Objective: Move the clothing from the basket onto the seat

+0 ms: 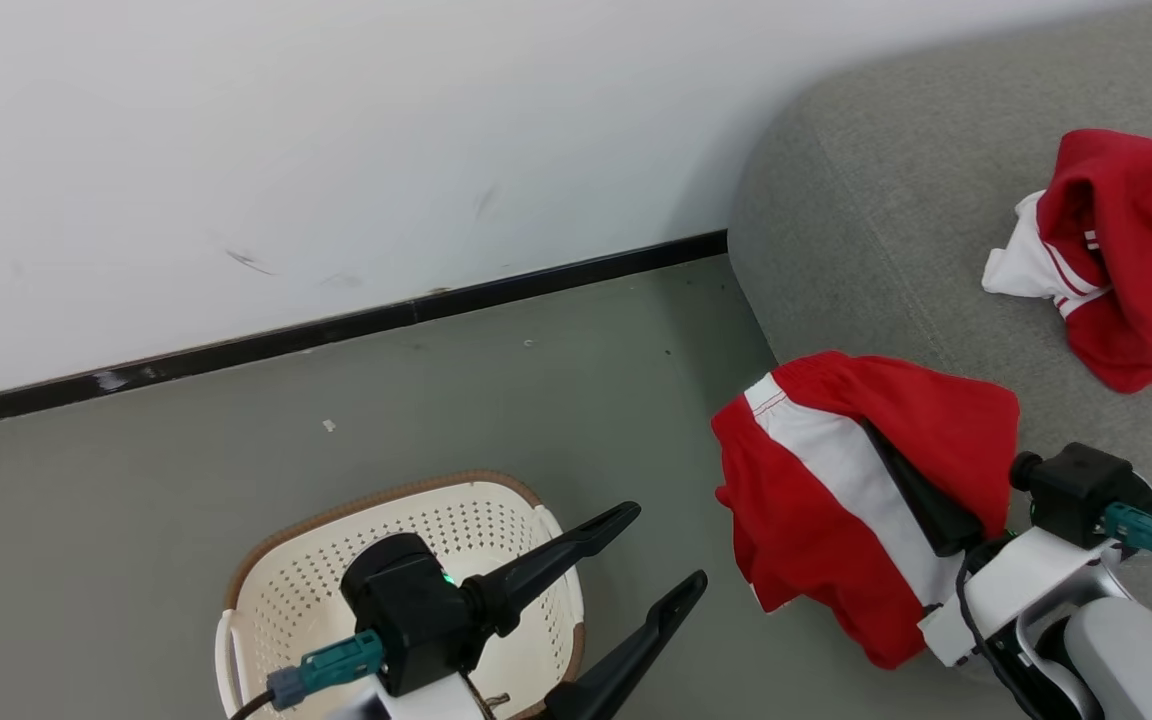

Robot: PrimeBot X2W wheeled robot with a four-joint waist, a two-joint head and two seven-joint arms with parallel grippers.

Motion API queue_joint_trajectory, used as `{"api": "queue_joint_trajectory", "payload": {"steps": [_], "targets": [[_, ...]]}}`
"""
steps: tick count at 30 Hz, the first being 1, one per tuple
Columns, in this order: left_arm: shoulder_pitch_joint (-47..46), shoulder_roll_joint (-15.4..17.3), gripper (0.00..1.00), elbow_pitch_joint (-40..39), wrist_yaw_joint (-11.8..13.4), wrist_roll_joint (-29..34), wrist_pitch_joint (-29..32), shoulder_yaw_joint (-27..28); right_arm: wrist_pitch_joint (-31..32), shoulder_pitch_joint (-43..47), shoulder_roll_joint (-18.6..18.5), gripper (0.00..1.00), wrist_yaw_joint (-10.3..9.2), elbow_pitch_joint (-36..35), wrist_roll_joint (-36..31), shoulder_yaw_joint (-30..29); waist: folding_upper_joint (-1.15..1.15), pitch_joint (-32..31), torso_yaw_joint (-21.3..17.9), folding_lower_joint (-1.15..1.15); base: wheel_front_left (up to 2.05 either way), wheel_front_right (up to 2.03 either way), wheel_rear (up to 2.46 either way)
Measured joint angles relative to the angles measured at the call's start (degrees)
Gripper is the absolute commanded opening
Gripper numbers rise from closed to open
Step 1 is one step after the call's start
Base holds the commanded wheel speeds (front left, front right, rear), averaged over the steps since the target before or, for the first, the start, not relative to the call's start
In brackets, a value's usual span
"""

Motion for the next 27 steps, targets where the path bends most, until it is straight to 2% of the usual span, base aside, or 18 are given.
{"api": "queue_joint_trajectory", "payload": {"steps": [4,12,18,27], "targets": [[0.3,0.0,1.0,-0.6,0.0,0.4,-0.5,-0.2,0.1,1.4,0.1,0.0,0.0,-1.5,0.2,-3.4,0.0,0.2,-2.1,0.0,0.0,0.0,0.0],[1.6,0.0,1.0,-2.0,0.8,2.0,-0.5,-0.5,1.7,2.4,0.7,0.0,0.0,-3.1,6.4,-8.5,0.0,0.9,-5.3,0.0,0.0,0.0,0.0],[1.7,0.1,1.0,-3.9,2.0,3.1,-0.5,-0.7,3.9,1.3,-1.2,0.0,0.0,-3.6,9.9,-13.5,0.0,2.3,-7.2,0.0,0.0,0.0,0.0],[2.4,0.9,1.0,-5.3,3.8,5.0,0.4,-0.6,8.7,-6.5,-2.6,0.0,0.0,1.6,16.6,-22.4,0.0,5.6,-7.5,0.0,0.0,0.0,0.0]]}}
